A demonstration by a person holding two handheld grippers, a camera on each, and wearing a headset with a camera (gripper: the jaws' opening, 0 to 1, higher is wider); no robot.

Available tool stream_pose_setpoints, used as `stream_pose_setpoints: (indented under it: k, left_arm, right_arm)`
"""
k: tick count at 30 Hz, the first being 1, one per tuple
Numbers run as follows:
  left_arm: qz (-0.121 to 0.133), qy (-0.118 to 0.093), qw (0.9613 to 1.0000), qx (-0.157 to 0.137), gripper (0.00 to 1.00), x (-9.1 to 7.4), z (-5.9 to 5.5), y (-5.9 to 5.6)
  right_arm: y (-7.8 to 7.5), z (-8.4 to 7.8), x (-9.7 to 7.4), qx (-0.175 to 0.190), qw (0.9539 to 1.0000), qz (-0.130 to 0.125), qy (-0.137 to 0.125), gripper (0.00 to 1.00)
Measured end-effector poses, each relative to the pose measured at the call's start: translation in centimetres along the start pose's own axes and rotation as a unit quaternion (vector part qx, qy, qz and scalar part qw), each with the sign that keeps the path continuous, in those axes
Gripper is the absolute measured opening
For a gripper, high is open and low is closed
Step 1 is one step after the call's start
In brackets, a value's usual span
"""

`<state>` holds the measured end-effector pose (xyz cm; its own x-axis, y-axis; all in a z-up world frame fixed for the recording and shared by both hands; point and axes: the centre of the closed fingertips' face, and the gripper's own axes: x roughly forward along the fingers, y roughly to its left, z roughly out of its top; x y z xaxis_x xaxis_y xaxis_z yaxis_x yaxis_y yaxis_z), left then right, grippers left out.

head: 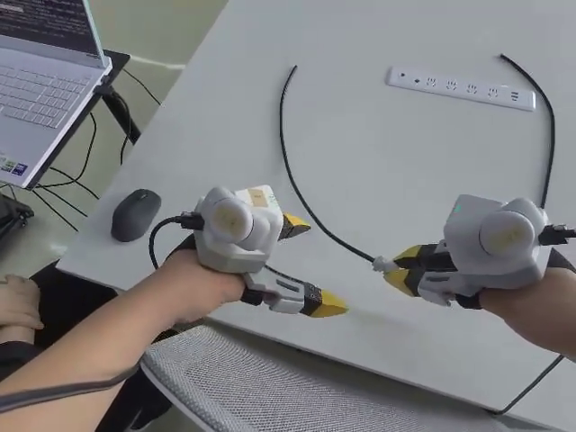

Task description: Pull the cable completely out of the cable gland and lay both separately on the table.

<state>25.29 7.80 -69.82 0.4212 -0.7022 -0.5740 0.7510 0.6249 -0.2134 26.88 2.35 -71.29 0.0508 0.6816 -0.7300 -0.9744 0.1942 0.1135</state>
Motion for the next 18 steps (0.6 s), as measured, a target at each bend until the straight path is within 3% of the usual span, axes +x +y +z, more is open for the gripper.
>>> stream_pose_setpoints:
  k: [6, 11, 18]
  left_arm:
    - [-0.017, -0.018, 0.9996, 0.016, 0.78, 0.0, 1.7, -0.8]
    - [-0.039, -0.013, 0.9986, 0.033, 0.75, 0.5, 1.9, -1.6]
    - [-0.064, -0.019, 0.9966, 0.048, 0.7, 0.9, 2.4, -2.5]
  right_arm:
    - [1.2, 0.9, -0.5, -0.026, 0.9996, 0.008, -0.004, 0.06]
    - [2.2, 1.8, -0.8, -0.033, 0.9993, 0.013, -0.01, 0.06]
    - [2.8, 2.6, -1.5, -0.076, 0.997, 0.006, 0.014, 0.06]
